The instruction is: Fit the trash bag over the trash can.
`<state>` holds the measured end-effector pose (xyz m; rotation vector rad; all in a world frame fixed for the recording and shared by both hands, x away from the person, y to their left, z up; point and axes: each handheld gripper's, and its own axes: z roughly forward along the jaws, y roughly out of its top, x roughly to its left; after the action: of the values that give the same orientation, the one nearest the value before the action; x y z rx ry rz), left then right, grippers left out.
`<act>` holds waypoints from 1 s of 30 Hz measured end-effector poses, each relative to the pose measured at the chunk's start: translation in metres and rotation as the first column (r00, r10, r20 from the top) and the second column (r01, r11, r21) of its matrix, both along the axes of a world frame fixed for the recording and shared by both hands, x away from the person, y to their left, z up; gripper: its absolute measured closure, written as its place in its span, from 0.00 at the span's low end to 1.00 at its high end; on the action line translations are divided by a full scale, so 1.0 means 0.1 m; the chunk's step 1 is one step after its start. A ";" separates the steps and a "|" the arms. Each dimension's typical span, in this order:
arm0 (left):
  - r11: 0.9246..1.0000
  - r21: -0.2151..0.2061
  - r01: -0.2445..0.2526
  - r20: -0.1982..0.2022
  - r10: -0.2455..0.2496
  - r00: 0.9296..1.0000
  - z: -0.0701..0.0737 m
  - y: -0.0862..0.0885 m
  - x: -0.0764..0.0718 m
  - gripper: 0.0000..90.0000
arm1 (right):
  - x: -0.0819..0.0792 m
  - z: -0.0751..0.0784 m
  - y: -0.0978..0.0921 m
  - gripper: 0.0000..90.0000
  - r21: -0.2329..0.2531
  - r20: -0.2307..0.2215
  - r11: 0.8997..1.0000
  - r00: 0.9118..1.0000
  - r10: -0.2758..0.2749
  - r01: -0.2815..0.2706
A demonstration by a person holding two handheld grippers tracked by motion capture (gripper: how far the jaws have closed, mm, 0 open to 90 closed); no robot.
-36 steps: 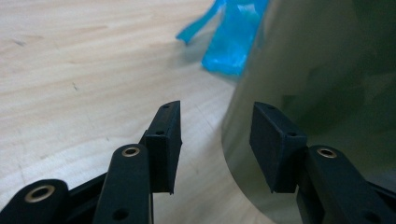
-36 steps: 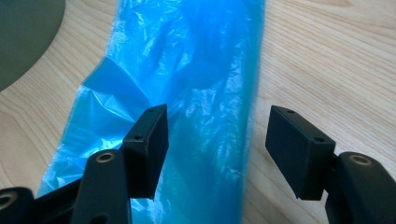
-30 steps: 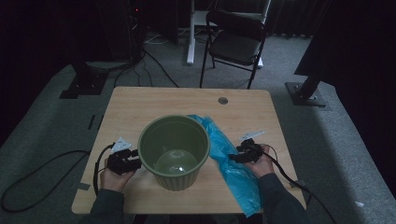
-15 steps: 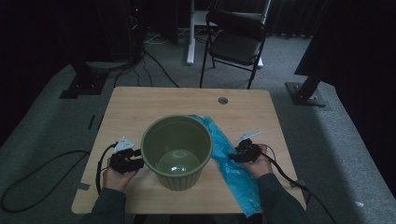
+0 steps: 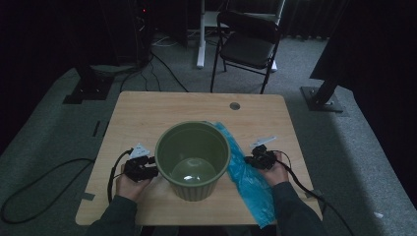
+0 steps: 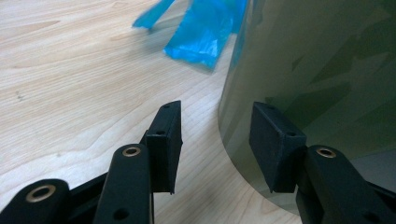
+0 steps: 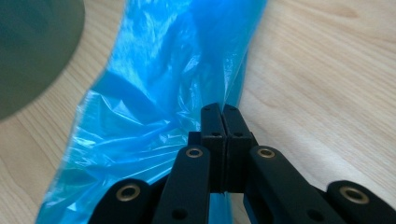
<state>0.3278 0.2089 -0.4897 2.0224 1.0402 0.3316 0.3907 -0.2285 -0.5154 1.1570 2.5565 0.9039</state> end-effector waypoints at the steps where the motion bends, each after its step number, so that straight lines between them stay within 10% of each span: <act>1: 1.000 0.003 0.005 0.002 -0.005 1.000 0.00 -0.02 0.00 0.61 | 0.00 0.01 -0.02 1.00 0.007 0.002 1.000 1.000 -0.005 0.005; 19: 0.999 -0.010 0.048 0.015 -0.048 0.999 0.09 0.02 -0.20 0.60 | -0.03 0.35 -0.29 1.00 0.122 0.047 0.991 0.997 -0.065 0.059; 30: 0.998 0.003 0.065 0.024 -0.065 0.998 0.08 -0.05 -0.18 0.60 | 0.02 0.75 -0.30 1.00 0.154 0.110 0.988 0.994 -0.019 0.002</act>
<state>0.3102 0.2038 -0.4814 2.0439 0.9580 0.3221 0.3931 -0.2583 -0.4399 1.1243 2.4261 1.1463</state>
